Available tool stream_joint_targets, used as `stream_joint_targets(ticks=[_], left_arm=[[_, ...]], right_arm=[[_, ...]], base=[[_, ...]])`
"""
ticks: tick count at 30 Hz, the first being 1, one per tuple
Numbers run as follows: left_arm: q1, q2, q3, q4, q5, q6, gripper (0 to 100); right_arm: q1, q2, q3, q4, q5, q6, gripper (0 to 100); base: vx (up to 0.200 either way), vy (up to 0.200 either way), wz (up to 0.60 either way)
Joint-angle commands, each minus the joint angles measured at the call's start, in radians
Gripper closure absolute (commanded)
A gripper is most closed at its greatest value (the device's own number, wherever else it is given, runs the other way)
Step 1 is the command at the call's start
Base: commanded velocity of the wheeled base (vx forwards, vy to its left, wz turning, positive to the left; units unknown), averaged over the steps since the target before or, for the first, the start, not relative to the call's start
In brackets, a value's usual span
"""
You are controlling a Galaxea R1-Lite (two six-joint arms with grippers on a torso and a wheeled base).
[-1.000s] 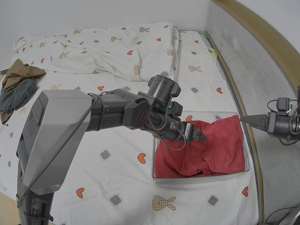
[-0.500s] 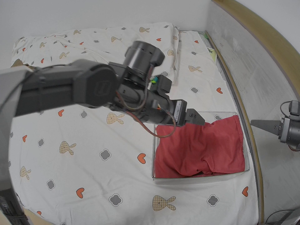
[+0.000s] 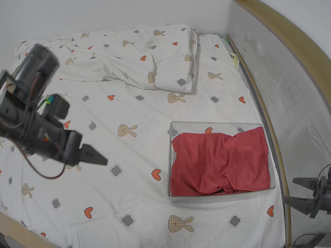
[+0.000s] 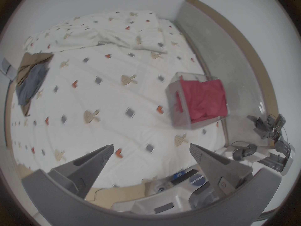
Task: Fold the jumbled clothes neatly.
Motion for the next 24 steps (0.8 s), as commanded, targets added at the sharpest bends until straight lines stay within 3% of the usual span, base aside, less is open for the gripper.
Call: stream_joint_targets(ticks=[1, 4, 6, 8, 16, 24], left_arm=[[0.218, -0.399, 0.372, 0.030, 0.080, 0.101, 0], [0.241, -0.521, 0.525, 0.028, 0.138, 0.137, 0], [0.241, -0.549, 0.558, 0.028, 0.158, 0.137, 0], [0.246, -0.656, 0.663, 0.030, 0.218, 0.133, 0], [0.298, -0.845, 0.771, 0.030, 0.218, 0.036, 0], [0.299, -1.035, 0.883, 0.001, 0.218, -0.056, 0]], right_arm=[[0.001, -0.330, 0.235, 0.009, 0.001, -0.046, 0], [-0.008, -0.447, 0.274, 0.047, 0.001, -0.045, 0], [-0.011, -0.479, 0.274, 0.087, -0.002, -0.045, 0], [-0.017, -0.594, 0.229, 0.221, -0.003, -0.040, 0], [-0.028, -0.680, 0.225, 0.231, -0.008, -0.041, 0], [-0.121, -0.786, 0.225, 0.231, -0.012, -0.041, 0]], base=[[0.000, 0.000, 0.00], [0.000, 0.000, 0.00], [0.000, 0.000, 0.00], [0.000, 0.000, 0.00], [0.000, 0.000, 0.00], [0.000, 0.000, 0.00]])
